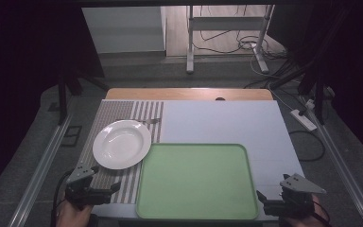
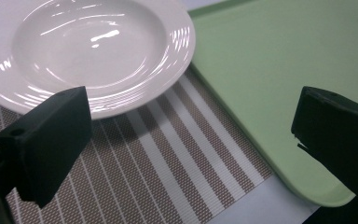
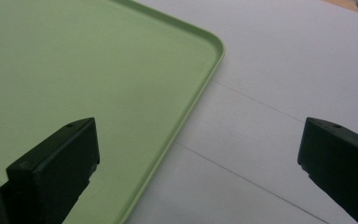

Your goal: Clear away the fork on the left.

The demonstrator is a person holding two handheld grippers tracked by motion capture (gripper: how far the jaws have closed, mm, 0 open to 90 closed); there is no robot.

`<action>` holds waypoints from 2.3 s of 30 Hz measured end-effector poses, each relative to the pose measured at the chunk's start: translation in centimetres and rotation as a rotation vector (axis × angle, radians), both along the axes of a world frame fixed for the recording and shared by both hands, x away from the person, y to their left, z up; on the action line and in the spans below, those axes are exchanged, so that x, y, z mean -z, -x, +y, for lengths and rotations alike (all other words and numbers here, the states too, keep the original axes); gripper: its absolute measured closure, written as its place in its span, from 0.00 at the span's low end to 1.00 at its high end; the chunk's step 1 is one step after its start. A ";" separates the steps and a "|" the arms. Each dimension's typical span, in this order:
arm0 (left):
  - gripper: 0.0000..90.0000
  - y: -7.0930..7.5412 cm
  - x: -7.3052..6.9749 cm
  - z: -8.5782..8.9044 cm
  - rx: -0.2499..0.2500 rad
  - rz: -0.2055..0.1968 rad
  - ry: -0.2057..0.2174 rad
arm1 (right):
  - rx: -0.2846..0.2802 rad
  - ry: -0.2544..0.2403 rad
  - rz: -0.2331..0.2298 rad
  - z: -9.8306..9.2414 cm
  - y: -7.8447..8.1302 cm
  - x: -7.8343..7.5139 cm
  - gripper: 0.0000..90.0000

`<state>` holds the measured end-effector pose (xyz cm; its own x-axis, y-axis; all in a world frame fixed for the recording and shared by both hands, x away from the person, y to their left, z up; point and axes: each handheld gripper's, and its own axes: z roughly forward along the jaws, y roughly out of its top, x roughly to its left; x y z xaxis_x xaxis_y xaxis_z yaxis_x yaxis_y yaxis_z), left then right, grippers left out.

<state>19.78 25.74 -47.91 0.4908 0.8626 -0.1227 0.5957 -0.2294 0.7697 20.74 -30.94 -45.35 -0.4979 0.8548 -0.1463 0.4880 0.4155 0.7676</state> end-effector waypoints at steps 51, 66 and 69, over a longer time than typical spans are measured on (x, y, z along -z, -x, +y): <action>0.01 -10.0 0.1 0.0 -0.008 0.126 -0.054 | -0.002 0.015 -0.003 0.2 -0.1 0.1 0.00; 0.00 -14.0 0.3 0.1 0.032 0.145 -0.061 | -0.003 0.018 0.001 0.2 -0.1 0.1 0.00; 0.00 -14.8 0.4 0.2 0.033 0.148 -0.060 | -0.003 0.019 0.001 0.2 -0.1 0.1 0.00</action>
<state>34.62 25.91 -48.30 0.4997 0.8540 -0.1445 0.6930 -0.2941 0.6582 20.85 -30.70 -45.45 -0.5008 0.8504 -0.1615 0.4875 0.4312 0.7592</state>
